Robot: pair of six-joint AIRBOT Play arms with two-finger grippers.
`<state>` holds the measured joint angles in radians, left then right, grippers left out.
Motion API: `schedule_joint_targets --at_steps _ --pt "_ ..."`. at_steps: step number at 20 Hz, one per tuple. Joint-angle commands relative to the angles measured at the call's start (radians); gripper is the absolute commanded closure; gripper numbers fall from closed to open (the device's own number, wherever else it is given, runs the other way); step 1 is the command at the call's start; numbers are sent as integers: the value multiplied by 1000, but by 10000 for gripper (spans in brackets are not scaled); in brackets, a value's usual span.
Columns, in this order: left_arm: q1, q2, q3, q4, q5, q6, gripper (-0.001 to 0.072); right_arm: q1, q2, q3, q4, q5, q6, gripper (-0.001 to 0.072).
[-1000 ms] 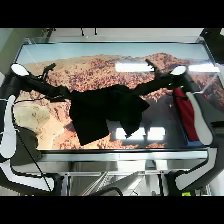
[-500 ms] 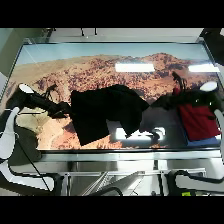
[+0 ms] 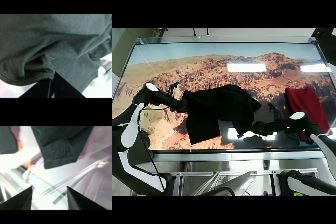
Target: Fold the shirts.
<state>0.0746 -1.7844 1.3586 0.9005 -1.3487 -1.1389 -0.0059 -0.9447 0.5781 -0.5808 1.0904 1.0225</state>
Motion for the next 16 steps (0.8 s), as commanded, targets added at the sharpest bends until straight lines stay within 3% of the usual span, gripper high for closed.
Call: schedule_joint_targets --at_steps 1,4,6,8,10,12,15,16 --pt "-4 -19 43 -2 -25 6 691 139 -49 -33 21 -220 26 232" --pt "4 -19 42 -1 -43 16 691 193 -111 -32 73 -295 25 237" --pt "16 -19 42 -2 -51 16 691 201 -128 -32 112 -320 6 363" --pt "24 -19 42 -2 -60 16 691 201 -128 -31 142 -347 -5 366" --pt "29 -19 42 -5 -69 16 691 201 -128 -31 142 -374 -5 562" --pt "30 -17 42 -5 -95 16 691 201 -124 -20 140 -374 -5 695" --pt "30 19 42 -5 -148 16 691 188 -47 18 97 -295 2 695" --pt "30 48 42 -5 -151 16 691 167 0 42 25 -246 46 696"
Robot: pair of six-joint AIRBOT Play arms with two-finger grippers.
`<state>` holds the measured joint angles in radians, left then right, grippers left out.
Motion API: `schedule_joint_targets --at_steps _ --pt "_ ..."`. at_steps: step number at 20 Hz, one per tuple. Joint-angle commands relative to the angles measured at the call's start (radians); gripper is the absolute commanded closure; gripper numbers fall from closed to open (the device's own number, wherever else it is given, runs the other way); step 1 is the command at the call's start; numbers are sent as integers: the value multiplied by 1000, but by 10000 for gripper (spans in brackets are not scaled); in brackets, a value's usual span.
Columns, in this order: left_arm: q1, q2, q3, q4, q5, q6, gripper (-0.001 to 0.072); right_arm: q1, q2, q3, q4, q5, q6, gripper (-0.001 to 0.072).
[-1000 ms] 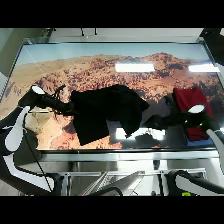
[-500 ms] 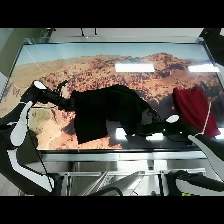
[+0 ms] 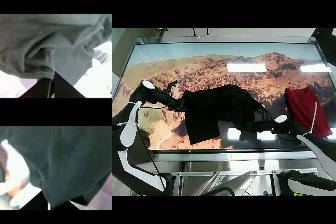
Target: Fold the shirts.
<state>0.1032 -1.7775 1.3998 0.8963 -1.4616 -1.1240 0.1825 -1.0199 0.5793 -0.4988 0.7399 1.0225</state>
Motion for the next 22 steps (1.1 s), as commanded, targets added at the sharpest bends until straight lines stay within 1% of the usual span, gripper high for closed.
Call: schedule_joint_targets --at_steps 1,2,3,4,5,6,8,10,12,13,15,17,18,20,22 --pt "2 80 1 -1 -32 1 692 -51 125 69 -175 154 124 695" --pt "2 123 1 -1 -22 0 691 -93 180 106 -339 216 225 696" --pt "2 174 1 -2 -11 -4 691 -136 226 142 -491 277 302 695" --pt "2 227 2 -2 0 -14 691 -189 274 188 -631 342 351 696" --pt "9 288 2 -14 14 -27 692 -243 311 237 -709 390 358 696" --pt "24 348 2 -51 27 -32 691 -304 346 294 -740 422 346 697" --pt "77 478 4 -200 41 -41 692 -409 398 417 -723 436 282 696" --pt "159 605 45 -380 22 -40 692 -471 426 560 -682 440 218 697" --pt "240 707 136 -475 5 -48 692 -486 434 727 -648 438 171 697" --pt "290 758 196 -513 6 -49 692 -485 434 824 -648 438 168 697" --pt "400 844 319 -559 22 -61 692 -484 434 1009 -647 421 154 697" --pt "509 906 431 -556 71 -71 692 -484 434 1169 -640 375 149 696" --pt "551 922 483 -557 78 -75 692 -484 433 1249 -626 357 122 697" --pt "565 916 571 -556 71 -99 692 -484 426 1376 -595 316 47 697" --pt "527 868 661 -549 46 -121 692 -484 401 1462 -595 275 -1 697"
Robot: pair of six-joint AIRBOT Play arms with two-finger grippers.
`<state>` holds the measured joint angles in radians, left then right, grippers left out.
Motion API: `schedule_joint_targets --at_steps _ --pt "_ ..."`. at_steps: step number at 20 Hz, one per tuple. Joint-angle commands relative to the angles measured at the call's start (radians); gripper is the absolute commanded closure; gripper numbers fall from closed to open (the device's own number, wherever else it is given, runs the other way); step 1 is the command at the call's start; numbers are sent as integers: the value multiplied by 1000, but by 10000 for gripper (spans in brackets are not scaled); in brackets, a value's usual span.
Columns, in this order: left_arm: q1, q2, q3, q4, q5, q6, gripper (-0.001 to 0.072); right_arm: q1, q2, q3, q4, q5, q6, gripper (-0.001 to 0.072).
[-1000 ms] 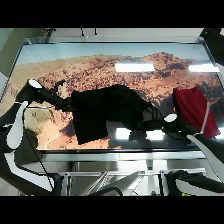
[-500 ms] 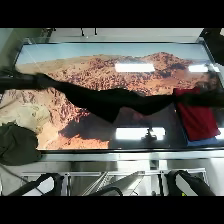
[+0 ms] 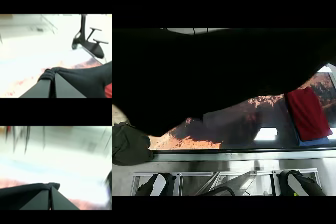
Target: Fold the shirts.
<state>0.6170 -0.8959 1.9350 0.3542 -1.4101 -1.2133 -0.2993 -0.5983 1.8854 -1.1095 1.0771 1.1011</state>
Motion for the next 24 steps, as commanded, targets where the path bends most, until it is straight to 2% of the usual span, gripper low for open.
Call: schedule_joint_targets --at_steps 1,4,7,10,14,18,20,22,24 --pt "-6 -47 169 2 -4 -37 692 -2 -45 179 15 -67 -85 697" --pt "-39 -143 218 44 -8 -58 692 -2 -150 179 69 -1 -85 697" --pt "-131 -236 57 63 3 3 692 -2 -322 134 187 119 -84 698" --pt "-262 -383 -47 276 49 21 692 11 -505 14 269 180 -84 698" --pt "-415 -707 -48 458 162 25 692 51 -761 -106 250 119 -83 698" --pt "-468 -1081 165 546 129 -44 692 58 -1009 -105 303 -32 -73 698" --pt "-478 -1162 180 545 170 -43 692 58 -1080 -91 354 -89 -77 698" --pt "-476 -1159 116 545 277 -24 692 54 -1110 -63 370 -117 -77 698" --pt "-459 -1145 100 546 292 8 692 47 -1103 -46 370 -98 -77 698"
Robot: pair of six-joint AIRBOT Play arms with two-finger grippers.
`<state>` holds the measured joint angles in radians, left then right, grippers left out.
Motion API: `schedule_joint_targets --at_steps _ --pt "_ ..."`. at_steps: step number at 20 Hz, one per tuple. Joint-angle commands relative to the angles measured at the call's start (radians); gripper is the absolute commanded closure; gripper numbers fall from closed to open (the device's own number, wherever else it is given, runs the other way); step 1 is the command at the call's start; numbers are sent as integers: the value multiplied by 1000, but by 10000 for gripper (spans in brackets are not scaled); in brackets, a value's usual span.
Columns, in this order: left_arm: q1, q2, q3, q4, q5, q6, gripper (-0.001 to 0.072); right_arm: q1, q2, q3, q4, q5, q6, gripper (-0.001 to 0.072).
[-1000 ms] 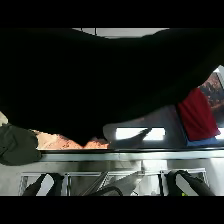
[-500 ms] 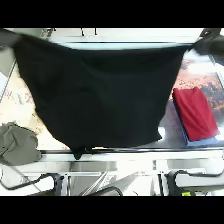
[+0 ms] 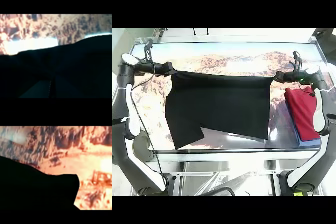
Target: Fold the shirts.
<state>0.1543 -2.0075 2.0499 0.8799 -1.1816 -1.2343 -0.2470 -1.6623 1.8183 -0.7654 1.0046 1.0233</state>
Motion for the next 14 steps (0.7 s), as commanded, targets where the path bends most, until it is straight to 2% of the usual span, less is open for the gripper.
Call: schedule_joint_targets --at_steps 1,6,7,10,14 --pt "14 -28 -15 20 60 37 692 -10 -32 21 21 2 0 698" --pt "16 -25 -18 126 45 42 692 -9 -26 -24 -20 211 33 698" --pt "7 -25 -18 152 46 65 691 -4 -25 -45 -20 240 36 698" --pt "-11 -25 -20 192 30 127 691 13 -16 -102 -47 276 50 698" --pt "-31 -25 -20 299 0 153 691 33 -14 -129 -59 279 50 698"
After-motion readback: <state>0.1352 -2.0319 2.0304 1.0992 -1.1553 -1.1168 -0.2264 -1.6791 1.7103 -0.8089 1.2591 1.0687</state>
